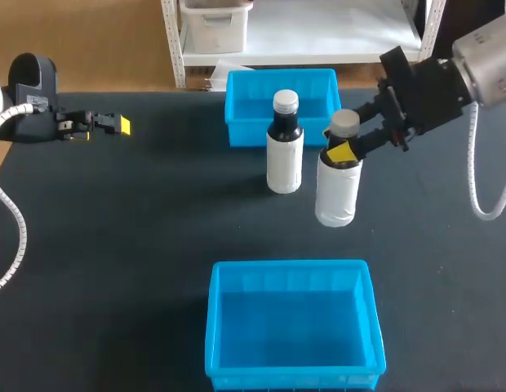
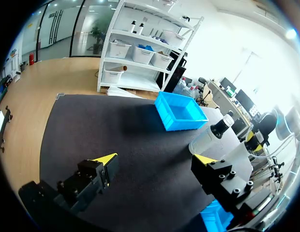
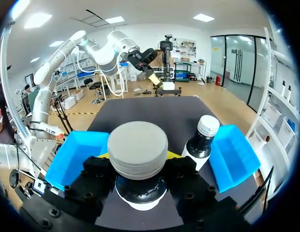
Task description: Pick up the bottle, and place it in the far bin if it is heavy, or in the near bin if it is light.
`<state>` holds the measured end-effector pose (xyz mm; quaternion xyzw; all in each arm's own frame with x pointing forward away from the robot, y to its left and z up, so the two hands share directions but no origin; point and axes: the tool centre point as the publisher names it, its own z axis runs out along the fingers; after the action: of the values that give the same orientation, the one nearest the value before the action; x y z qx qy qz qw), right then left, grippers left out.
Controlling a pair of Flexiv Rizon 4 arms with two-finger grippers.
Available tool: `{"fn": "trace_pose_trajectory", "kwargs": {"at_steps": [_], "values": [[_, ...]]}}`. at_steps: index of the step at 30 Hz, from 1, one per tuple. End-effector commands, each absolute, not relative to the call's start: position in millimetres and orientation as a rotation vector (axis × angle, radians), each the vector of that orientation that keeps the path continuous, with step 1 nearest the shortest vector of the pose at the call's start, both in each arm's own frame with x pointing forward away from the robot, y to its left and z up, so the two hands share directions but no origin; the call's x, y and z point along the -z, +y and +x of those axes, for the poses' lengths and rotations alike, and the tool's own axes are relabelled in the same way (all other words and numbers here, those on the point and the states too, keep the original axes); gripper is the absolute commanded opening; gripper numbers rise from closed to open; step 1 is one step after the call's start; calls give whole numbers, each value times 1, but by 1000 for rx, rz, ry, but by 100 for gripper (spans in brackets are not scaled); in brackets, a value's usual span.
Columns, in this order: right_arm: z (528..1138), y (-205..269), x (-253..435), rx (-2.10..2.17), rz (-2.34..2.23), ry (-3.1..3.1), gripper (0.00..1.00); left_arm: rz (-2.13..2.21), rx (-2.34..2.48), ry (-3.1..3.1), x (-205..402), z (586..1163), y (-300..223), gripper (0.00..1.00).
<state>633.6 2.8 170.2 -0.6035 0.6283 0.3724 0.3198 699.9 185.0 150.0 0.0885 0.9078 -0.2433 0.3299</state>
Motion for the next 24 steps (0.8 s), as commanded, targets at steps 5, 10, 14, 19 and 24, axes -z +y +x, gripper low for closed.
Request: {"fn": "trace_pose_trajectory", "kwargs": {"at_steps": [5, 10, 14, 19, 24], "values": [[633, -3, -176, -967, -1581, 1658, 0, 231, 636, 2374, -150, 700, 185, 100], [634, -7, -177, -958, -1576, 1663, 0, 231, 636, 2374, -150, 700, 185, 100], [636, -14, -178, -947, -1565, 1675, 0, 231, 636, 2374, -150, 700, 185, 100], [644, -28, -179, -914, -1551, 1704, 0, 231, 636, 2374, -150, 700, 185, 100], [656, -48, -180, -878, -1534, 1736, 0, 231, 636, 2374, -150, 700, 185, 100]]}}
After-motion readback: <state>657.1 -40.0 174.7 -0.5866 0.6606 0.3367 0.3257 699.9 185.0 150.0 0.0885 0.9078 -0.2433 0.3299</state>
